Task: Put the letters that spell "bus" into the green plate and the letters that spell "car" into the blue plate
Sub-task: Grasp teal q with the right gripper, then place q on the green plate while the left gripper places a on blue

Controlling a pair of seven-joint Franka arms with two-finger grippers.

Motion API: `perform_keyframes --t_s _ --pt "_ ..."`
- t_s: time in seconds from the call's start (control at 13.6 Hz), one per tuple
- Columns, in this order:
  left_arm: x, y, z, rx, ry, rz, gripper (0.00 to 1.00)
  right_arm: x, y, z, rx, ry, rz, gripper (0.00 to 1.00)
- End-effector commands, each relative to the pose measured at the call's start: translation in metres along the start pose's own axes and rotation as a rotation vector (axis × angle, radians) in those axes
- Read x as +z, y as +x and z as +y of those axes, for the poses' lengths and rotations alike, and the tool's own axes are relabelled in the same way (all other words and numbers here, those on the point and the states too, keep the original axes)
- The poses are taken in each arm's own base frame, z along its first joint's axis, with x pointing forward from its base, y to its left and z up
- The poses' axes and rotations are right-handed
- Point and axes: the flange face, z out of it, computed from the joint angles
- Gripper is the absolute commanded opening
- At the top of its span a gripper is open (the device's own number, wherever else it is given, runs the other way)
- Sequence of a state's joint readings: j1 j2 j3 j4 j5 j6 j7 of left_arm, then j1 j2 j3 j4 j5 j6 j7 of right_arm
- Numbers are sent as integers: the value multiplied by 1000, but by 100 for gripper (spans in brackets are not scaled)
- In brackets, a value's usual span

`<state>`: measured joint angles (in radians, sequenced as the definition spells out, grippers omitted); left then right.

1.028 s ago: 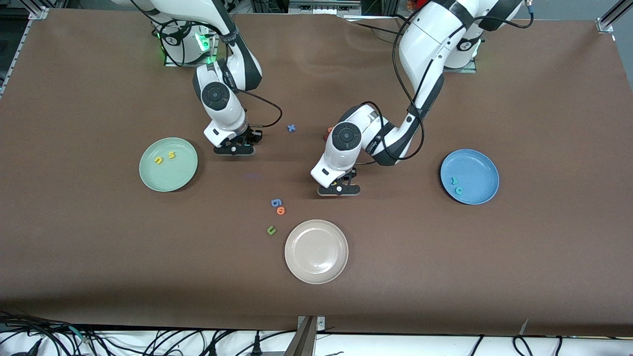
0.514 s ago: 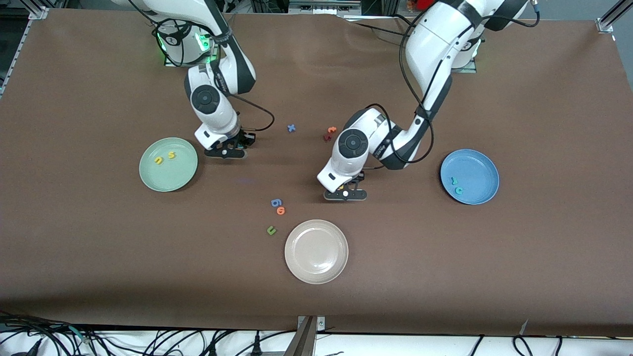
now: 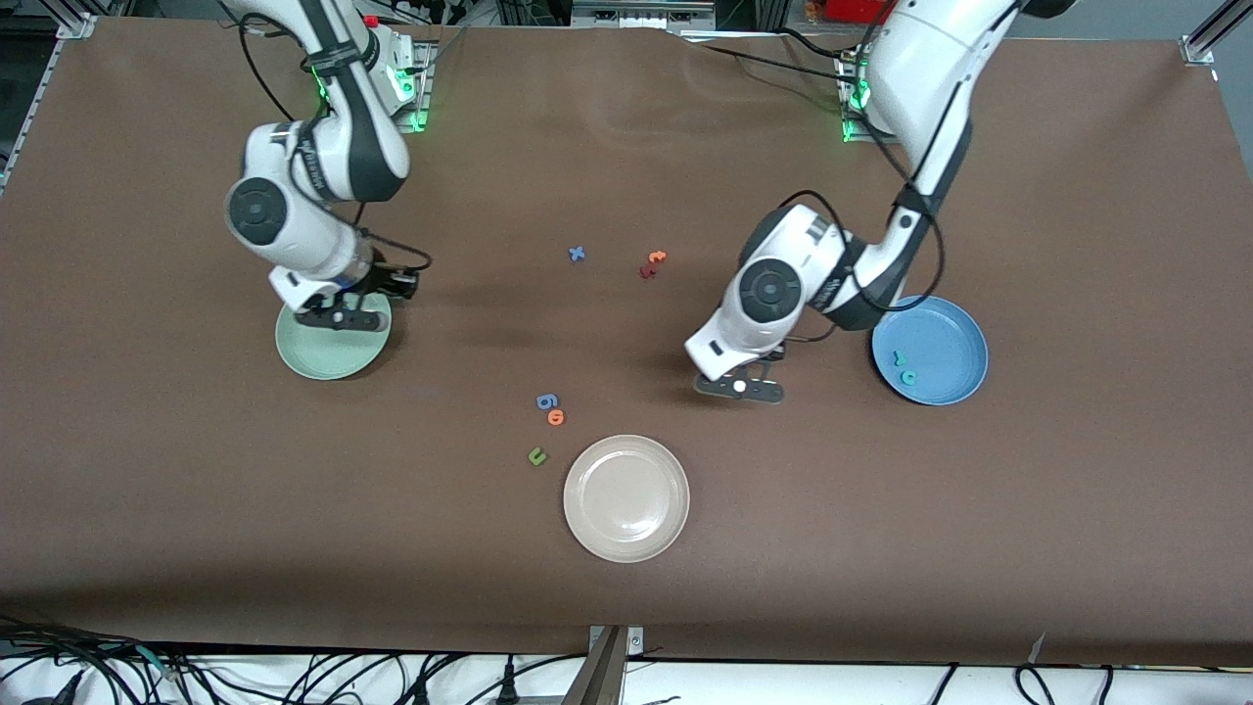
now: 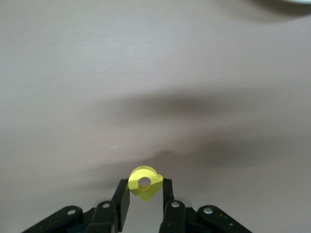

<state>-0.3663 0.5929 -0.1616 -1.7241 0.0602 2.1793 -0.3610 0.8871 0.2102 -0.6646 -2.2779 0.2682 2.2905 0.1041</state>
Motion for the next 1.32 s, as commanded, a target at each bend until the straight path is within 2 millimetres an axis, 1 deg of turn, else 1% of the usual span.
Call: perform_keyframes --t_s 0.0,0.15,0.37,0.44,0.59,0.66,0.73,0.81,0.88,0.95,1.03,1.1,1.17,1.25 --pt "-26 -28 -60 110 31 5 13 11 8 35 -31 -76 -6 0" --pt "-34 -40 -116 167 32 -6 13 24 14 40 -33 -119 12 0" --pt "-35 -53 -194 223 21 -28 13 46 22 45 -39 -167 48 0" --pt "-32 -58 -205 247 18 -38 13 51 23 45 -45 -174 51 0" --pt "-26 -66 -239 251 6 -54 13 56 23 47 -37 -179 44 0" --pt "-22 -69 -244 256 3 -61 14 58 23 47 -22 -166 42 0" --pt "-19 -71 -254 246 0 -64 15 61 22 44 -8 -150 38 0" --pt "-12 -77 -259 241 -4 -74 15 65 20 35 2 -128 32 0" --pt "-7 -81 -264 243 -6 -71 15 68 19 35 34 -102 29 0" --pt "1 -86 -274 243 -11 -60 15 74 18 31 46 -87 22 0" --pt "8 -89 -275 243 -11 -47 15 79 17 30 29 -84 15 0" --pt "12 -91 -275 243 -12 -48 27 82 18 37 26 -71 9 0" --pt "11 -88 -276 242 -12 -47 86 83 20 44 10 -59 7 0" --pt "9 -86 -275 242 -11 -45 100 84 21 50 3 -58 5 0"
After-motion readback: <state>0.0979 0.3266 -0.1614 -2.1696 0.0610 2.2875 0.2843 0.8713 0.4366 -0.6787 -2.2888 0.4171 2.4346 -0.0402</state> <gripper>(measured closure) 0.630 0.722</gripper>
